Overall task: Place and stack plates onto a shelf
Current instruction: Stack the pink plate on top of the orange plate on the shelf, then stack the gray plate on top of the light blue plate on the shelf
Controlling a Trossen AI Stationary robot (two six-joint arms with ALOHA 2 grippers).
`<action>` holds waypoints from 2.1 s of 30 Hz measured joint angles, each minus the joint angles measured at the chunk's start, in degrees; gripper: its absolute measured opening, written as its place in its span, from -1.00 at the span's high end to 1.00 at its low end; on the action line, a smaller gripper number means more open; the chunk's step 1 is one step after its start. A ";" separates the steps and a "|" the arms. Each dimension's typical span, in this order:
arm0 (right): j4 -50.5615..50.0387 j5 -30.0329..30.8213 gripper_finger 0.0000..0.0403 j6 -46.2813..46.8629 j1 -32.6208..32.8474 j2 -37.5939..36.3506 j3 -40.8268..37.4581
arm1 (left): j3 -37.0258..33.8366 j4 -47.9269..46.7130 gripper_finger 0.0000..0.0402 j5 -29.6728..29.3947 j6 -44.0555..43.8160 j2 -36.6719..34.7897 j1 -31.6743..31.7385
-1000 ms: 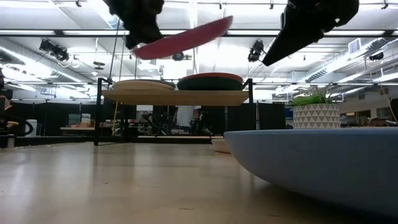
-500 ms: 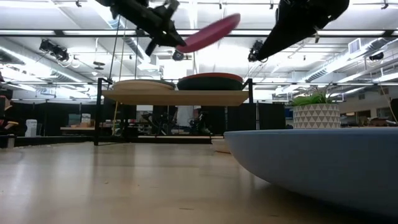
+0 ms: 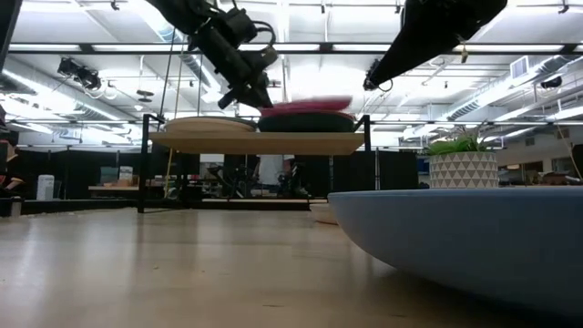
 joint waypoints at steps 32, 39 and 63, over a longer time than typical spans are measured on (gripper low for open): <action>-15.22 1.42 0.56 11.19 -1.55 -10.71 0.00 | -23.91 20.46 0.17 -1.71 55.49 -3.62 -38.02; -14.39 1.55 0.56 10.61 -2.57 -9.97 0.02 | -19.58 21.18 0.17 -1.75 54.57 6.12 -39.86; -13.28 3.22 0.56 8.67 -2.16 -9.64 0.02 | -13.49 19.02 0.59 -5.78 59.32 20.21 -38.75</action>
